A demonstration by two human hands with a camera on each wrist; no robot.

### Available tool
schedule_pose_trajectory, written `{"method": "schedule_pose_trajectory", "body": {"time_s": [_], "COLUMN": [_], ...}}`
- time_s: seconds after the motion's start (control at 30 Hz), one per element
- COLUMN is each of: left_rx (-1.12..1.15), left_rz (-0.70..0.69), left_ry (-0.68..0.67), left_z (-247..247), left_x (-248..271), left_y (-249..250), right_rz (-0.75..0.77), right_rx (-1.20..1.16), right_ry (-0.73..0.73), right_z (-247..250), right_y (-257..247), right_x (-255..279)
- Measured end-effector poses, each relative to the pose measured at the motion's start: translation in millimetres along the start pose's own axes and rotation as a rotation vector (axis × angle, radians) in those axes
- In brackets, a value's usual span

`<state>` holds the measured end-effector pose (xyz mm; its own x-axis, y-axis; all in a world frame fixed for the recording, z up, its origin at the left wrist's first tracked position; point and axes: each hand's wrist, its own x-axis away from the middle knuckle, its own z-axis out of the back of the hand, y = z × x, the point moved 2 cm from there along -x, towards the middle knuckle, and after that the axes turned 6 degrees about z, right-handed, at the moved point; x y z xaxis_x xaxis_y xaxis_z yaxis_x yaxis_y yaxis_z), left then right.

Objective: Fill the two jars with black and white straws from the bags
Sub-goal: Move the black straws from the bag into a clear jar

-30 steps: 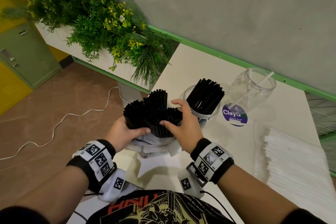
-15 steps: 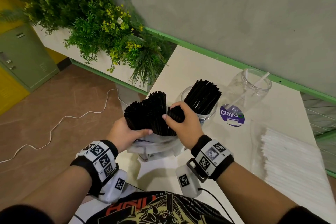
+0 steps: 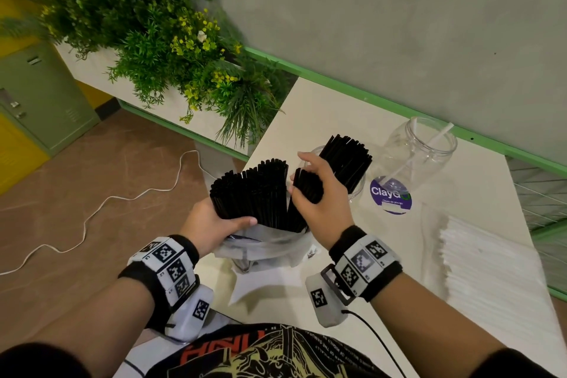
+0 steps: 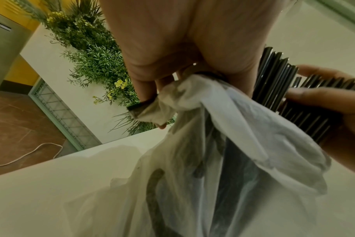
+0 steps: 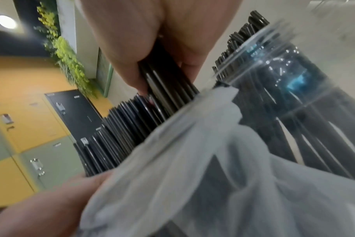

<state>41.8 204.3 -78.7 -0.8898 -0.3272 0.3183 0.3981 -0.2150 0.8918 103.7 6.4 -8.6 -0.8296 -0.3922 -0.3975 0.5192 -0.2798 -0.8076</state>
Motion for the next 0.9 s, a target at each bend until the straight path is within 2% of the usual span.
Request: {"method": "schedule_pose_trajectory", "body": {"time_s": [0.1,0.27,0.5,0.8,0.9], "left_rx": [0.012,0.007,-0.016,0.001,-0.005], "left_rz": [0.008,0.008,0.017,0.031,0.027], "left_ry": [-0.002,-0.003,0.012,0.017,0.013], "left_z": [-0.1,-0.2,1.1,0.8,0.4], "left_x": [-1.1,0.4,0.3,-0.7,-0.7], "left_y": [-2.2,-1.2,-0.4,0.8,1.8], "right_rz": [0.071,0.104,0.09,0.086,0.073], "right_rx": [0.074,0.076,-0.182,-0.279,-0.301], "right_ry": [-0.039,-0.006,-0.069,0.085,0.062], "right_z": [-3.6,0.2,38.3,84.2,87.8], "right_y": [6.3,3.2,-41.9,-58.3,-58.5], "right_x": [3.0,-5.0,-56.9,-90.9,-90.7]}}
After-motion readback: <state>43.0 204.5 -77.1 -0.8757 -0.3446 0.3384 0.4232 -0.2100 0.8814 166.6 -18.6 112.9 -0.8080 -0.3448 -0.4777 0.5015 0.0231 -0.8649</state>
